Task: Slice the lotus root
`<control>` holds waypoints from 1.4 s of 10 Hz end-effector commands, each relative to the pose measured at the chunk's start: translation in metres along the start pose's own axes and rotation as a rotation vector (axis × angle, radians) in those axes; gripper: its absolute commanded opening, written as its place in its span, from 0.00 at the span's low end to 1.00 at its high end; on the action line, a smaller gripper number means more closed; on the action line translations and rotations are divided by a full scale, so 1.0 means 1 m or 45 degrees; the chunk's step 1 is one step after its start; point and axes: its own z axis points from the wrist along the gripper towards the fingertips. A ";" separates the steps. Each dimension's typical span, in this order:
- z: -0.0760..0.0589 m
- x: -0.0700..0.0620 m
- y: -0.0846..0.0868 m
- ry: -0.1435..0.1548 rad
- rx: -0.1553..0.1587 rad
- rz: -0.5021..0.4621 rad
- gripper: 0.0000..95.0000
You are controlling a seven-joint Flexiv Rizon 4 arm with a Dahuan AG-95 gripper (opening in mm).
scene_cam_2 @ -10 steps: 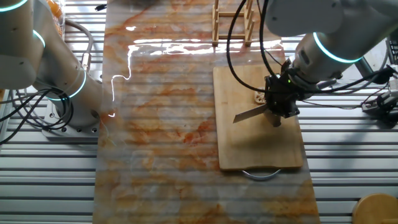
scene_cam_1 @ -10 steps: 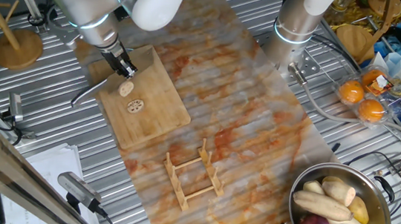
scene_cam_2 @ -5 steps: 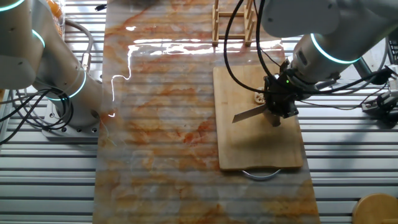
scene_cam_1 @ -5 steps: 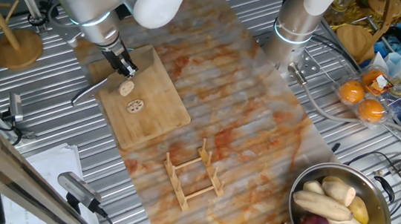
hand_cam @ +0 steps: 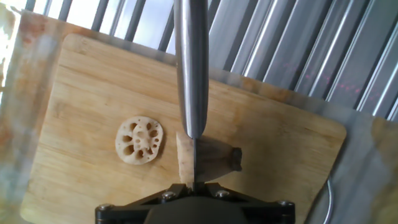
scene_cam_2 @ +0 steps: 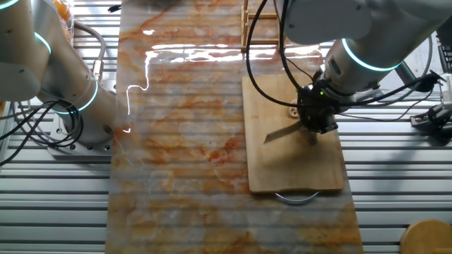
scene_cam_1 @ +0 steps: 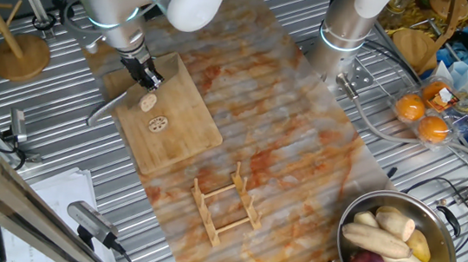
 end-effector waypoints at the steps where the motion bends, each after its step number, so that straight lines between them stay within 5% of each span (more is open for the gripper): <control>1: 0.002 -0.003 -0.001 -0.007 0.001 0.001 0.20; 2: 0.002 -0.003 -0.001 -0.009 0.001 0.005 0.20; 3: 0.001 -0.003 -0.001 -0.012 0.002 0.008 0.00; 6: 0.000 0.002 0.001 -0.051 -0.006 0.027 0.00; 9: 0.013 0.017 0.002 -0.099 0.011 0.006 0.00; 14: 0.019 0.018 -0.003 0.000 0.019 -0.005 0.00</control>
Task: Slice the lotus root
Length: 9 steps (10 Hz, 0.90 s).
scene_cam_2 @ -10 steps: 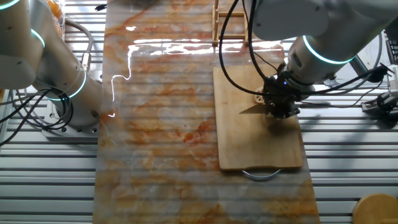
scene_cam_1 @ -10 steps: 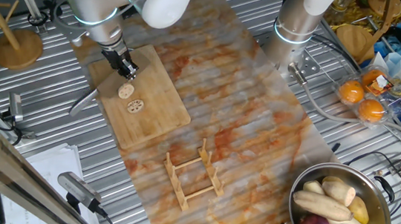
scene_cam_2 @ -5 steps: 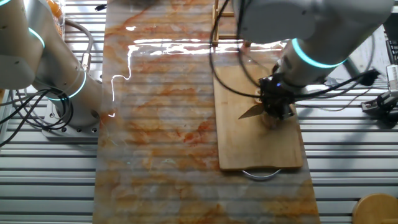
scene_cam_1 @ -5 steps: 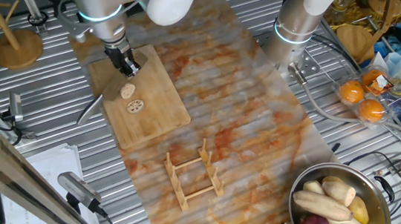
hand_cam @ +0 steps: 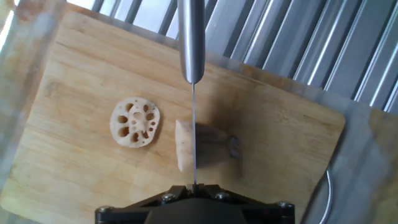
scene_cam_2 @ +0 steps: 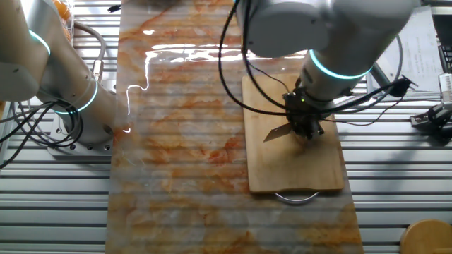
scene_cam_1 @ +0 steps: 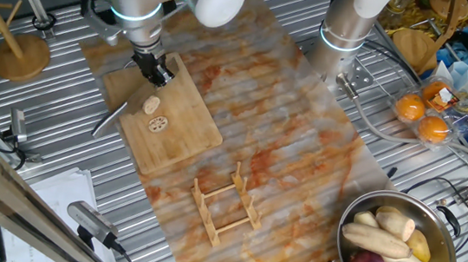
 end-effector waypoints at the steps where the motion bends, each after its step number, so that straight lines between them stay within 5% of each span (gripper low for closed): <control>1: 0.007 0.001 -0.005 0.062 -0.026 0.003 0.00; 4: 0.024 -0.002 -0.011 0.090 -0.069 0.032 0.00; 9: 0.054 -0.002 -0.015 0.134 -0.054 0.030 0.00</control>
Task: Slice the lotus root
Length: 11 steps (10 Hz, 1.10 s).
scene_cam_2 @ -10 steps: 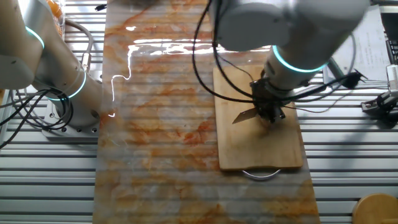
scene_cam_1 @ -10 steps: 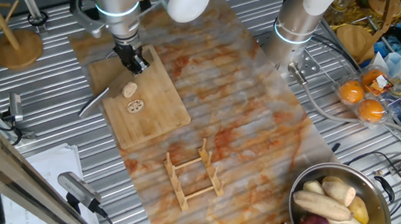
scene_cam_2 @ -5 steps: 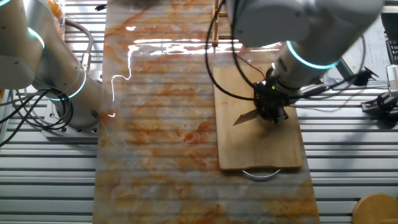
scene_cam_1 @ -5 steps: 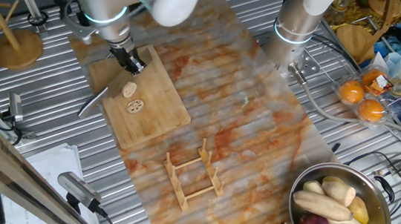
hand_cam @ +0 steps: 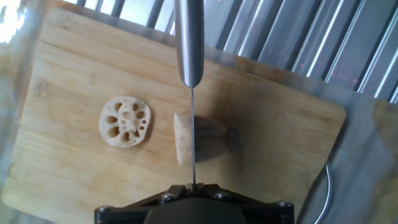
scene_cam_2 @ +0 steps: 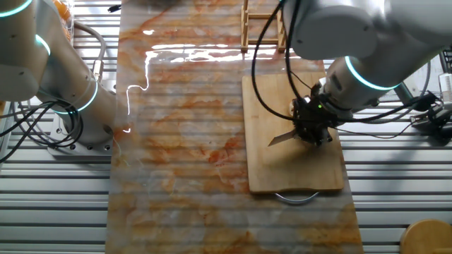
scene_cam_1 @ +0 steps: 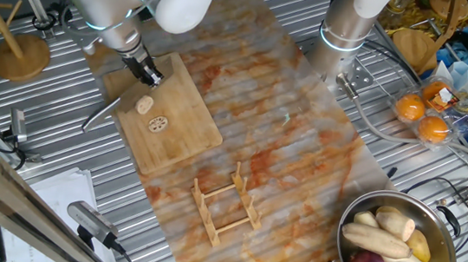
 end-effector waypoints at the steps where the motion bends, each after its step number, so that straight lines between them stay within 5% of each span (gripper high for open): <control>1: 0.049 -0.004 -0.002 0.003 0.014 0.005 0.00; 6: 0.079 -0.009 -0.004 0.002 0.036 0.029 0.00; 9: 0.081 -0.009 -0.005 -0.004 0.007 0.042 0.00; 11: 0.081 -0.005 -0.004 0.023 -0.012 0.050 0.00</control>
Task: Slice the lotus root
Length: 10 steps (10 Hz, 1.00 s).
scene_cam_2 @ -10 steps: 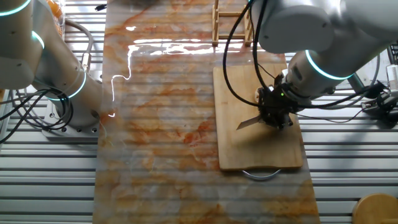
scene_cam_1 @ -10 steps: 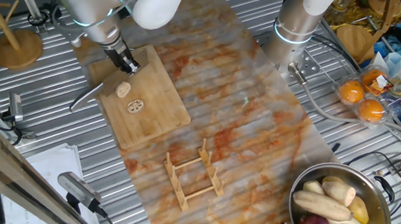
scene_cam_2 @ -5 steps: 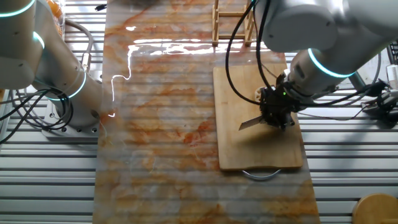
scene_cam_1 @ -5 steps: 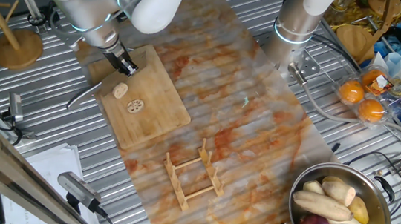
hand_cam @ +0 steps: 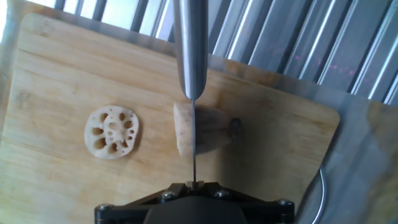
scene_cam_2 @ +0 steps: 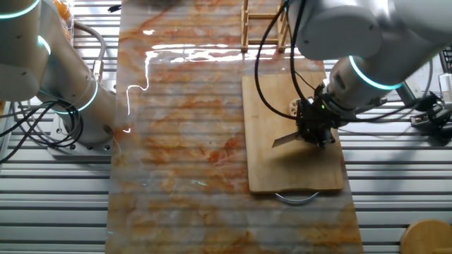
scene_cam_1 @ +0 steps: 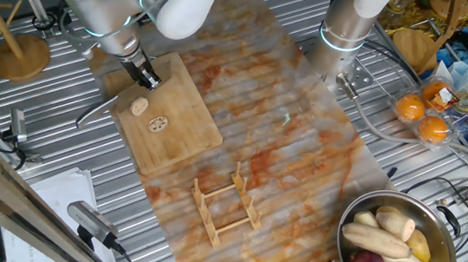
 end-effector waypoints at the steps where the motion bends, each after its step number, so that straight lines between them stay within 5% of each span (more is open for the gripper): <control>1: 0.082 0.007 0.002 0.026 -0.015 0.006 0.00; 6: 0.090 0.023 0.009 0.029 -0.020 0.014 0.00; 10: 0.072 0.039 0.014 0.091 -0.062 0.018 0.00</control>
